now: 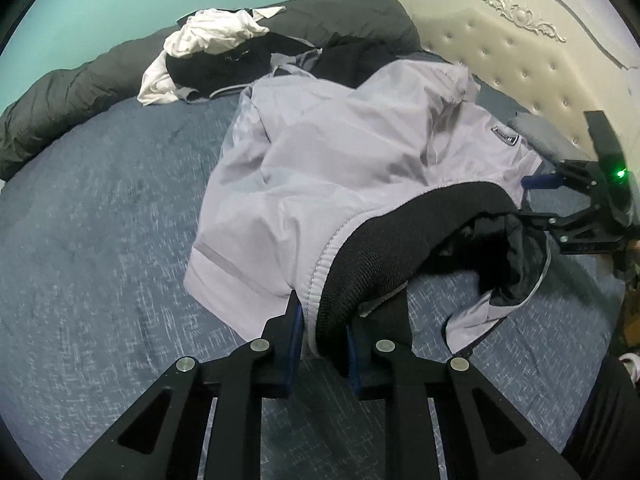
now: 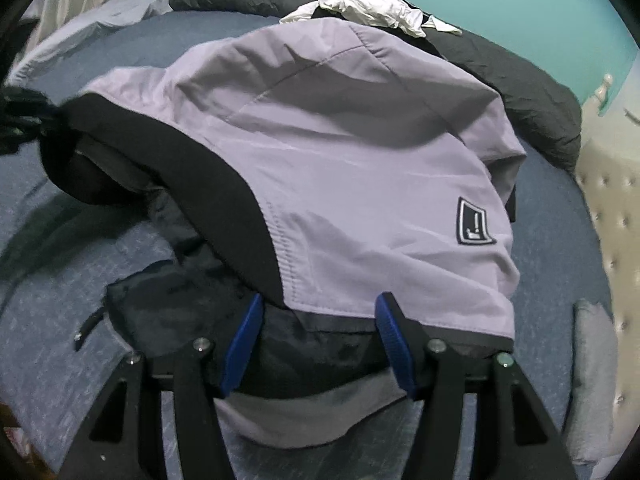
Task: Fold clothes
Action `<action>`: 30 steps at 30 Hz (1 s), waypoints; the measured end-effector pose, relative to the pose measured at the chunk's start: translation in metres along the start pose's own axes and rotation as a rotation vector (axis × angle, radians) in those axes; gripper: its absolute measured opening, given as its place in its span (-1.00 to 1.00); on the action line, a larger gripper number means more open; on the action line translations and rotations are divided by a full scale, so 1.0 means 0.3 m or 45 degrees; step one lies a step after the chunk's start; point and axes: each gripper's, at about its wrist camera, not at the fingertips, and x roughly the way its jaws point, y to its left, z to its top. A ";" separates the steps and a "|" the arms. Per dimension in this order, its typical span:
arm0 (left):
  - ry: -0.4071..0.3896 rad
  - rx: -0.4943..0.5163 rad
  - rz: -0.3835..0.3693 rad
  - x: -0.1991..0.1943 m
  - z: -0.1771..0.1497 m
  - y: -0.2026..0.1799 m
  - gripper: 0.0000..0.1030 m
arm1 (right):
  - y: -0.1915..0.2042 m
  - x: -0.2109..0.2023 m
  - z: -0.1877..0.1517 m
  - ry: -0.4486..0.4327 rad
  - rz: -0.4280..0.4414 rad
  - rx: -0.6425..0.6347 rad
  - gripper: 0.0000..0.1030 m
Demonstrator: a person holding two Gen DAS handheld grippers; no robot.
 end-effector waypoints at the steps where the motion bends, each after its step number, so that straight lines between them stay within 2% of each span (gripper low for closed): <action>1: -0.001 0.002 -0.002 -0.004 0.001 0.005 -0.63 | 0.002 0.003 0.006 -0.006 -0.021 -0.005 0.16; 3: -0.002 0.009 -0.004 -0.012 0.009 0.013 -0.63 | 0.000 -0.004 0.018 -0.030 -0.031 -0.001 0.10; 4: -0.004 0.012 -0.003 -0.018 0.011 0.015 -0.63 | -0.001 -0.013 0.023 -0.049 -0.027 0.001 -0.11; 6: -0.008 0.017 -0.003 -0.033 0.014 0.019 -0.63 | -0.002 -0.043 0.035 -0.102 -0.026 0.002 -0.19; 7: -0.012 0.021 -0.003 -0.042 0.018 0.022 -0.63 | -0.003 -0.058 0.042 -0.125 -0.024 0.002 -0.37; 10: -0.019 0.023 0.004 -0.071 0.023 0.024 -0.63 | -0.010 -0.084 0.063 -0.139 -0.041 -0.005 -0.71; 11: -0.025 0.021 0.003 -0.079 0.028 0.026 -0.63 | -0.021 -0.098 0.067 -0.153 -0.058 0.004 -0.81; 12: -0.028 0.020 -0.001 -0.086 0.032 0.028 -0.63 | -0.043 -0.121 0.075 -0.176 -0.064 0.032 -0.83; 14: -0.023 0.028 0.000 -0.087 0.035 0.027 -0.63 | -0.063 -0.123 0.099 -0.208 -0.057 0.084 -0.83; 16: -0.010 0.034 -0.005 -0.081 0.033 0.023 -0.63 | -0.041 -0.103 0.138 -0.193 -0.014 0.075 -0.83; 18: 0.004 0.033 -0.013 -0.069 0.024 0.018 -0.63 | -0.012 -0.113 0.118 -0.178 0.022 0.057 -0.82; 19: 0.011 0.031 -0.018 -0.060 0.020 0.015 -0.63 | 0.000 -0.085 0.153 -0.161 0.084 0.067 -0.72; 20: 0.014 0.026 -0.022 -0.053 0.019 0.015 -0.63 | 0.022 -0.079 0.143 -0.147 0.122 0.067 -0.58; 21: 0.015 0.021 -0.025 -0.047 0.018 0.015 -0.63 | 0.043 -0.072 0.133 -0.133 0.155 0.063 -0.21; 22: 0.012 0.015 -0.029 -0.044 0.018 0.014 -0.63 | 0.068 -0.061 0.126 -0.127 0.159 0.028 0.02; 26: 0.002 0.001 -0.042 -0.042 0.022 0.018 -0.63 | 0.147 -0.013 0.111 -0.095 0.149 -0.076 0.03; 30: 0.000 0.014 -0.039 -0.044 0.022 0.019 -0.63 | 0.164 0.021 0.125 -0.080 0.053 -0.106 0.03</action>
